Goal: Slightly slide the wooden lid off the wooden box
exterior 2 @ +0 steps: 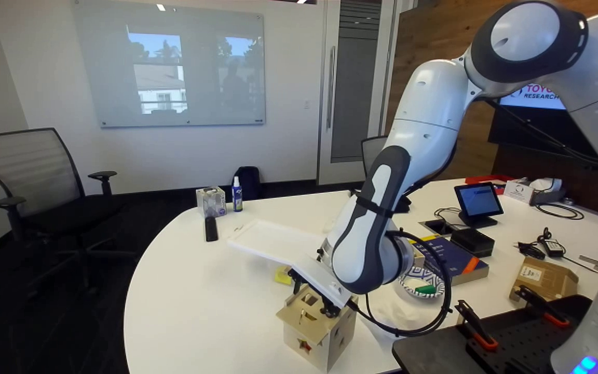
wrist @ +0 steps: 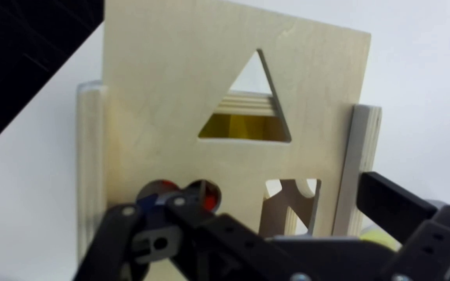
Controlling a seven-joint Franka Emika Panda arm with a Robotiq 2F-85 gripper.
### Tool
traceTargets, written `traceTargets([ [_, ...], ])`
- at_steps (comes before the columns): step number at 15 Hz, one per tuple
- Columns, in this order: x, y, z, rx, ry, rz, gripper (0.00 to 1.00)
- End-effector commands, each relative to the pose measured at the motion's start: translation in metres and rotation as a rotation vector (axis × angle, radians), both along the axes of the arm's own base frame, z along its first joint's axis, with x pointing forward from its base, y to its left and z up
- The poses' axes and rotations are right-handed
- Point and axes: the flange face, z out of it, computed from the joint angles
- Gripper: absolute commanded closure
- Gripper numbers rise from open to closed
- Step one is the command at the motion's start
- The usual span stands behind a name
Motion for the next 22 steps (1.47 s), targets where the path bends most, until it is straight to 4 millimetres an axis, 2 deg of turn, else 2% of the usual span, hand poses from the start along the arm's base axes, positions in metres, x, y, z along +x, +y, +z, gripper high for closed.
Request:
traceTargets([
  [1,-0.009,0.011,0.002,-0.003,-0.019,0.034,0.00],
  [4,-0.015,0.017,0.006,0.000,-0.038,0.043,0.00],
  [6,-0.011,0.022,0.013,0.004,-0.049,0.051,0.00],
  [17,-0.005,0.031,0.009,0.021,-0.048,0.110,0.00],
  [22,-0.006,0.042,0.009,0.047,-0.030,0.158,0.00],
])
